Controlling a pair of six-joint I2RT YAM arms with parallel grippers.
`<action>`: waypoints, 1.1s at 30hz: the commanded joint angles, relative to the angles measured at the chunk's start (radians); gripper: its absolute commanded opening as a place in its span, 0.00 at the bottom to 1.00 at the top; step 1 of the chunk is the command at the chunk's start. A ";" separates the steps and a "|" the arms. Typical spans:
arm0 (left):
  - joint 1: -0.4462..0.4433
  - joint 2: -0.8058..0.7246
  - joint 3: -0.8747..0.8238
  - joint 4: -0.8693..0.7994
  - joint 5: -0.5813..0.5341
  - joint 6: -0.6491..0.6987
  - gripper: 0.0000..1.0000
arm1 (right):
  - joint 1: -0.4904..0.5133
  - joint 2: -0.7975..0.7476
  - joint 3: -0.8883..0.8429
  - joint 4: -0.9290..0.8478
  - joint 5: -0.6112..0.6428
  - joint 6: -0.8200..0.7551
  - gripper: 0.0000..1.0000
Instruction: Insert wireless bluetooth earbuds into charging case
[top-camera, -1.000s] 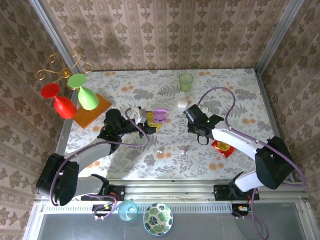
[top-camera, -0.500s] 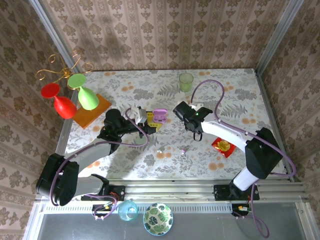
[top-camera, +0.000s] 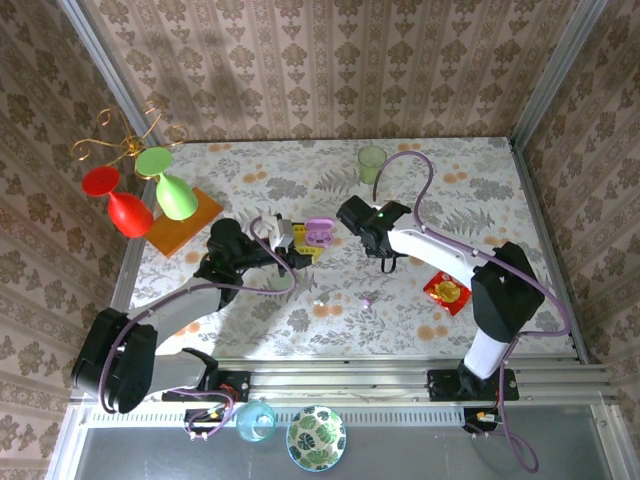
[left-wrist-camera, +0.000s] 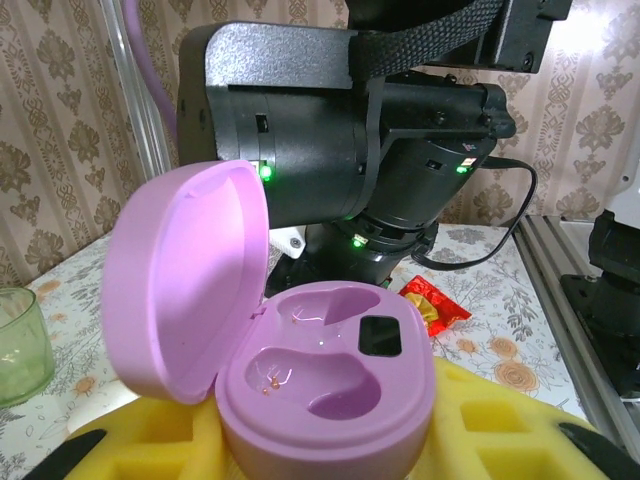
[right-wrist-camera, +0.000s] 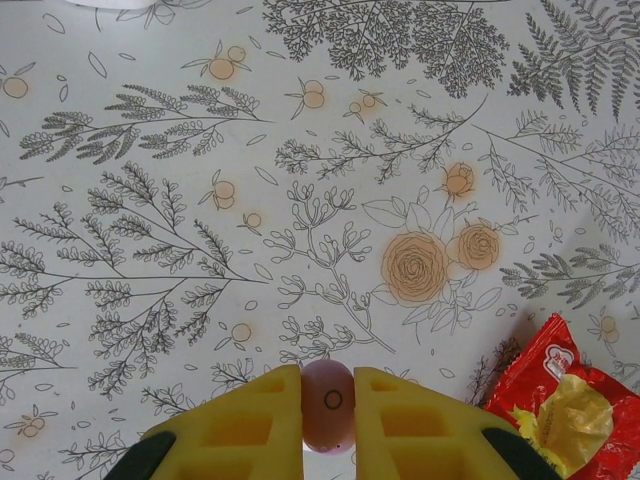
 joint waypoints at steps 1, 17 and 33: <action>0.004 -0.018 -0.018 0.005 -0.023 0.034 0.24 | 0.007 -0.017 0.025 -0.050 0.036 0.014 0.14; 0.004 0.143 -0.006 0.115 -0.275 0.108 0.23 | 0.144 -0.283 0.005 0.363 -0.213 -0.115 0.13; -0.002 0.146 -0.007 0.128 -0.266 0.098 0.23 | 0.161 -0.175 0.072 0.558 -0.418 -0.134 0.12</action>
